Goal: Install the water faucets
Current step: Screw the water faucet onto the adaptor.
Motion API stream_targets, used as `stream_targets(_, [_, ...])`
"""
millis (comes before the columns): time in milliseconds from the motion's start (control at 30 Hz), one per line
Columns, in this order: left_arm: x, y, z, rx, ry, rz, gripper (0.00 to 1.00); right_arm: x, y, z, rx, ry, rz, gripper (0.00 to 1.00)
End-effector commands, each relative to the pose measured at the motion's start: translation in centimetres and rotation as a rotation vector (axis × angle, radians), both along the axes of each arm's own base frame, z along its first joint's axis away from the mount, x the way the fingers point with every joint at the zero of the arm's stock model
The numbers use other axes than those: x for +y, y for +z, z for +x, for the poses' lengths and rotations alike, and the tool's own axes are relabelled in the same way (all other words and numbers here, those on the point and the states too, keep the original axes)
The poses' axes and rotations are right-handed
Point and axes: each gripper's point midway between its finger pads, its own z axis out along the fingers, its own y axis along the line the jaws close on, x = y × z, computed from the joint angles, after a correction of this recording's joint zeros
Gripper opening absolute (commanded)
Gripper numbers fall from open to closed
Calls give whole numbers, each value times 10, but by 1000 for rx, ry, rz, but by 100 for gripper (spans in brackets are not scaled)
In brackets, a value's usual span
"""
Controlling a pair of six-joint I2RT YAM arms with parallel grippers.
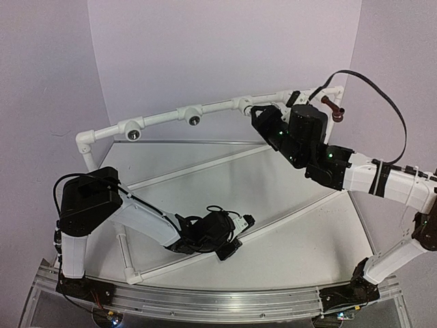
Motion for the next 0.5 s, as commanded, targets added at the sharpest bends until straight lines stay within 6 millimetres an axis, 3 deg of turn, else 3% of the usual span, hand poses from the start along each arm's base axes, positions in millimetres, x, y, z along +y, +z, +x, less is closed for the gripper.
stream_targets(0, [127, -126, -44, 270, 129, 487, 0, 14, 1, -12, 159, 101, 517, 16])
stream_targets(100, [127, -126, -45, 270, 127, 488, 0, 26, 20, -18, 128, 187, 516, 33])
stream_targets(167, [126, -125, -45, 269, 127, 486, 0, 29, 33, -22, 76, 220, 459, 60])
stream_targets(233, [126, -125, -45, 269, 127, 486, 0, 28, 43, -27, 27, 237, 392, 94])
stream_targets(267, [126, -126, -45, 269, 127, 487, 0, 25, 41, -28, 25, 229, 355, 98])
stream_targets(467, [127, -126, -45, 270, 128, 488, 0, 11, 25, -43, 59, 231, 129, 98])
